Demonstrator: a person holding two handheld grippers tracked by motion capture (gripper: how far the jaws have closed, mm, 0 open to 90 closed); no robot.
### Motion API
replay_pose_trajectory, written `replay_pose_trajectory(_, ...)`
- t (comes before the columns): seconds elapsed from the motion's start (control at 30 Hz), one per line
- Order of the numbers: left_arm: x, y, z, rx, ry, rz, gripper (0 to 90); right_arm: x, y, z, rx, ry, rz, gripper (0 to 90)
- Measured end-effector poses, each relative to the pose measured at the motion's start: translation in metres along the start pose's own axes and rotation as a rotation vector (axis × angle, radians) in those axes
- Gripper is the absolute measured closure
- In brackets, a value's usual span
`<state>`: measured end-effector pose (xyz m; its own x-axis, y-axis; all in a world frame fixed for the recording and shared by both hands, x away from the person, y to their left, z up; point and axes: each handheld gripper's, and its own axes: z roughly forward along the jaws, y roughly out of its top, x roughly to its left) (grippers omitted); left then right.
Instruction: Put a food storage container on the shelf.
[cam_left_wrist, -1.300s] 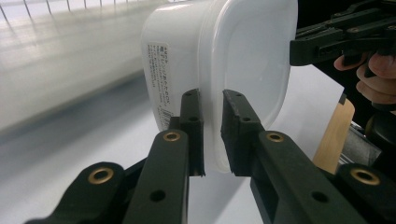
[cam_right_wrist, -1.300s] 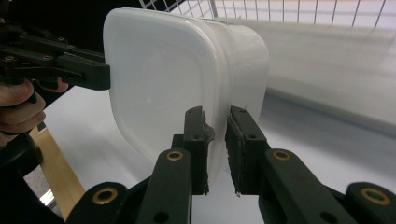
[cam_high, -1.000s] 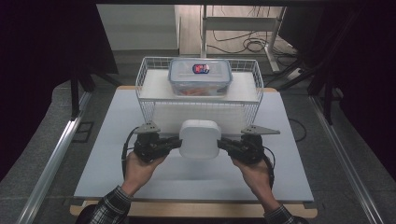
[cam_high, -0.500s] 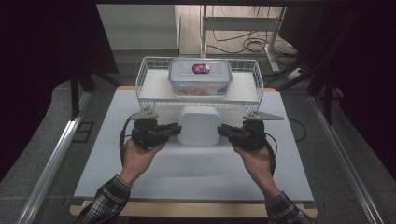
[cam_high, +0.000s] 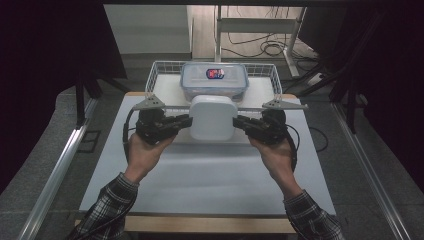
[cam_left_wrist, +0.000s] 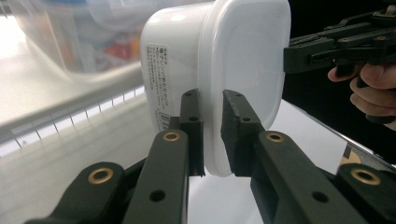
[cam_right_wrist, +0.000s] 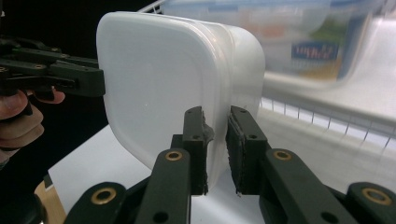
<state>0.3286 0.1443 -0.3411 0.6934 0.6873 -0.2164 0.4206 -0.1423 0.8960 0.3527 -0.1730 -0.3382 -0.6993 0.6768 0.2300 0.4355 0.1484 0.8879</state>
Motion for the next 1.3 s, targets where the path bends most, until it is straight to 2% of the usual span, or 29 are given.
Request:
replay_pose_trajectory(0.37,0.006,0.035,-0.007,-0.022,-0.012,0.0,79.7,0.001,0.037,-0.005,-0.025,-0.001,-0.013,77.7)
replay_pose_trajectory(0.7,0.005,0.068,-0.013,-0.05,-0.004,0.012,79.7,0.002,0.07,-0.012,-0.071,-0.012,-0.025,77.6)
replay_pose_trajectory(0.87,0.009,0.084,-0.014,-0.064,-0.011,0.002,79.8,0.001,0.087,-0.014,-0.091,-0.016,-0.019,77.6)
replay_pose_trajectory(1.1,0.017,0.097,-0.009,-0.067,-0.011,-0.021,79.7,-0.007,0.104,-0.008,-0.091,-0.023,-0.004,77.3)
replay_pose_trajectory(1.3,0.027,0.103,-0.001,-0.054,-0.005,-0.038,79.1,-0.014,0.112,0.0,-0.082,-0.03,0.013,76.9)
